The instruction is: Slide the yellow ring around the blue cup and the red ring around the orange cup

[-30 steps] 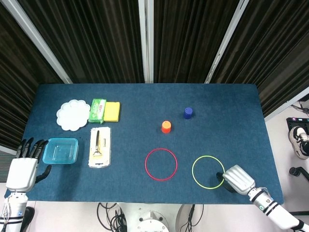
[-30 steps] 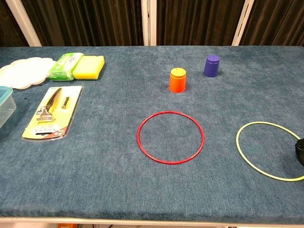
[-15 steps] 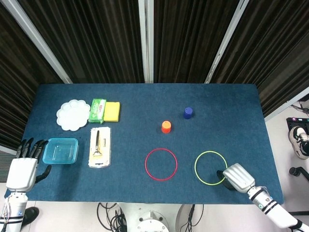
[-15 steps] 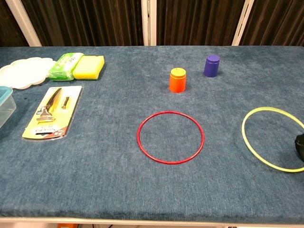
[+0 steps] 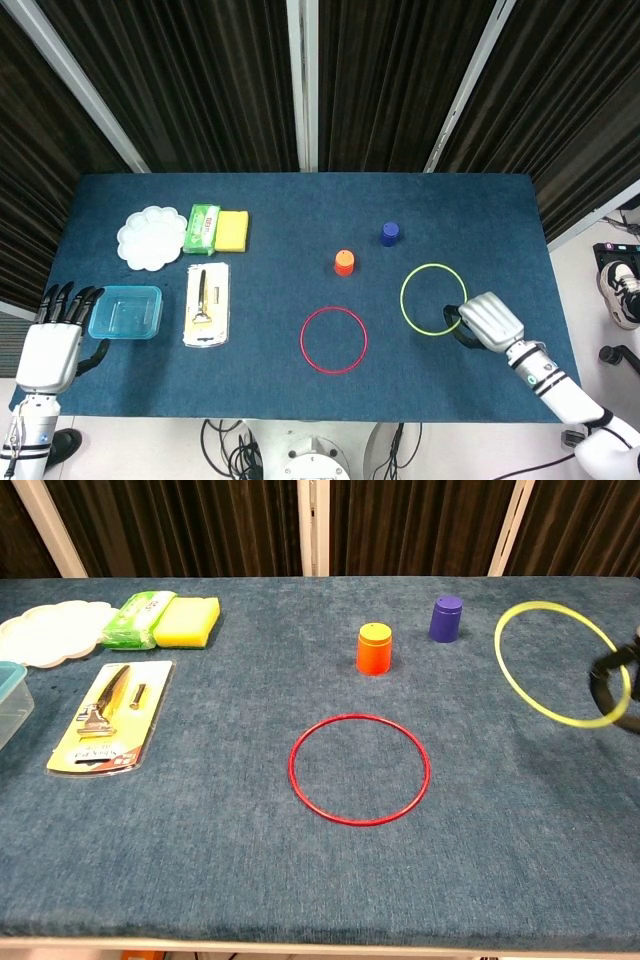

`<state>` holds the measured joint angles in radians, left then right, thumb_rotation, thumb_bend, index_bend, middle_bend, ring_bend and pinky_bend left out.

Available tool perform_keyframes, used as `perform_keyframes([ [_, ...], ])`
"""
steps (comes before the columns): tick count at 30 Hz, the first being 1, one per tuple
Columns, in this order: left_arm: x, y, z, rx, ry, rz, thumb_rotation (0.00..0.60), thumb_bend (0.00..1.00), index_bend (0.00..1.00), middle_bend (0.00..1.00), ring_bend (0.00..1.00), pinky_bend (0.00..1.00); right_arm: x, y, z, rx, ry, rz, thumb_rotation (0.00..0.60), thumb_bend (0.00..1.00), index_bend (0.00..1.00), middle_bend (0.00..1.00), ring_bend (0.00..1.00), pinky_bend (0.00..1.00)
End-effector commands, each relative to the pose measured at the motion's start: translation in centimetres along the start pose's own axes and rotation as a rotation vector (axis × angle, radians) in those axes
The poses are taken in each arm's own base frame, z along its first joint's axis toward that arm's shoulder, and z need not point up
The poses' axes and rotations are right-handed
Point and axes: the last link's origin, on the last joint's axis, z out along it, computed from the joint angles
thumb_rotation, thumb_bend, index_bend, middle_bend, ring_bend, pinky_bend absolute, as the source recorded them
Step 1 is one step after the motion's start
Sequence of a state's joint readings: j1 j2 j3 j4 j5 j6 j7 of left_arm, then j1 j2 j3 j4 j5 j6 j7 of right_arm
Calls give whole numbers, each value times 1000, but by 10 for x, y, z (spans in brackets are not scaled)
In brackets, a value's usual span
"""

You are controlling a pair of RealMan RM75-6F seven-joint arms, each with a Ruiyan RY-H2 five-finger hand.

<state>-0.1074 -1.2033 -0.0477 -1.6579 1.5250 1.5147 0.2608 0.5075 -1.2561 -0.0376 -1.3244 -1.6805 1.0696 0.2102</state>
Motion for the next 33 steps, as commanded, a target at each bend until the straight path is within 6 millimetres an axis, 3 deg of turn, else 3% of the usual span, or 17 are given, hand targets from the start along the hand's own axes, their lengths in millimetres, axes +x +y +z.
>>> perform_keyframes([
  [1, 1, 0, -1, 4, 0, 0, 600, 274, 124, 124, 5, 0, 26, 4, 39, -18, -1, 29, 600, 353, 667, 1000, 1000, 1000],
  [10, 2, -1, -5, 17, -4, 4, 600, 273, 124, 124, 5, 0, 47, 10, 109, -82, -61, 57, 600, 355, 664, 1000, 1000, 1000],
  [18, 2, -2, -7, 29, -7, 8, 600, 274, 124, 124, 6, 0, 51, 14, 147, -135, -88, 45, 600, 354, 653, 1000, 1000, 1000],
  [23, 2, -2, -8, 33, -10, 7, 600, 274, 124, 124, 5, 0, 50, 17, 159, -167, -101, 44, 600, 310, 579, 1000, 1000, 1000],
  [28, 2, -1, -7, 32, -10, 8, 600, 273, 124, 124, 5, 0, 48, 18, 165, -183, -103, 60, 600, 137, 391, 1000, 1000, 1000],
  [33, 3, 0, -6, 26, -6, 8, 600, 273, 124, 124, 5, 0, 50, 12, 158, -147, -73, 73, 600, 125, 333, 999, 1000, 1000],
])
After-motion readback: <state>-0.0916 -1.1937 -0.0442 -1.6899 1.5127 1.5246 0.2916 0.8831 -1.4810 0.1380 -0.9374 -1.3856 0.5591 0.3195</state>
